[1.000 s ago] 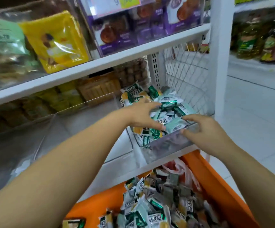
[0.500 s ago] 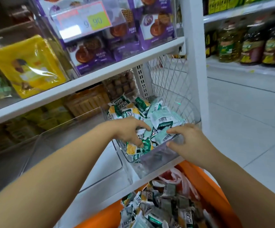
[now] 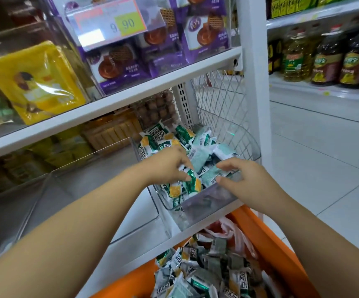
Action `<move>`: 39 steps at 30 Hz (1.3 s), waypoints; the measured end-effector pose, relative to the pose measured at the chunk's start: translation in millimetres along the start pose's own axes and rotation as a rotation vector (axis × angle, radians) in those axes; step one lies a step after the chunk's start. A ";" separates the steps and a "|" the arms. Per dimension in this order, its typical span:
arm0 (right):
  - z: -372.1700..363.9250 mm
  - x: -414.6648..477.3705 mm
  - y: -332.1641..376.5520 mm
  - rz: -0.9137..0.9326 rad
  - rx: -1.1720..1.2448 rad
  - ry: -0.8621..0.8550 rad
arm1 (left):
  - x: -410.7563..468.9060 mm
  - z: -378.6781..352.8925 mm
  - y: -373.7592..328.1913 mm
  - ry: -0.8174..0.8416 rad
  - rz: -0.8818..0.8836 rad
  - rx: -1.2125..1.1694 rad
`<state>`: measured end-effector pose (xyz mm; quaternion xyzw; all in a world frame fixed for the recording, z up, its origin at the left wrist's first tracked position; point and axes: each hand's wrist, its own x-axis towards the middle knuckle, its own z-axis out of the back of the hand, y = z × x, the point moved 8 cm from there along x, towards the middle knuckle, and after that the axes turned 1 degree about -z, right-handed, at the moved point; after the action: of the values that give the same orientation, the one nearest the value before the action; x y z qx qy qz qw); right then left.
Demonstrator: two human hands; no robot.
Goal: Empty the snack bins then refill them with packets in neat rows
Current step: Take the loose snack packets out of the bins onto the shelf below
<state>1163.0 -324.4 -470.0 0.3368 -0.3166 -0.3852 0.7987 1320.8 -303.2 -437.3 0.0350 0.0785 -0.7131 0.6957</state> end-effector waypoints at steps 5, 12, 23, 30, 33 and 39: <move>7.1 -4.2 2.9 0.017 -0.023 -0.023 | -48.3 47.7 -3.3 -0.424 0.066 -0.196; 6.8 -14.0 13.5 0.084 -0.169 -0.019 | -137.0 -13.4 -23.6 -0.323 0.018 -0.505; -33.6 -16.3 9.9 0.146 -0.364 0.096 | -134.2 -233.3 -10.5 0.229 0.199 -0.555; -14.6 -15.3 13.1 0.128 -0.216 0.015 | -134.8 -135.1 -37.0 0.039 0.003 -0.587; 4.4 -12.0 11.6 0.060 -0.132 -0.106 | -127.6 -63.5 -44.5 -0.141 -0.051 -0.684; 26.2 -7.6 -8.0 -0.077 -0.097 -0.162 | -51.9 -7.2 -26.6 -0.196 -0.024 -0.658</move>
<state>1135.9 -329.6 -463.1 0.2773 -0.3482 -0.4565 0.7704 1295.3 -250.4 -434.4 -0.2609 0.2374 -0.6576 0.6657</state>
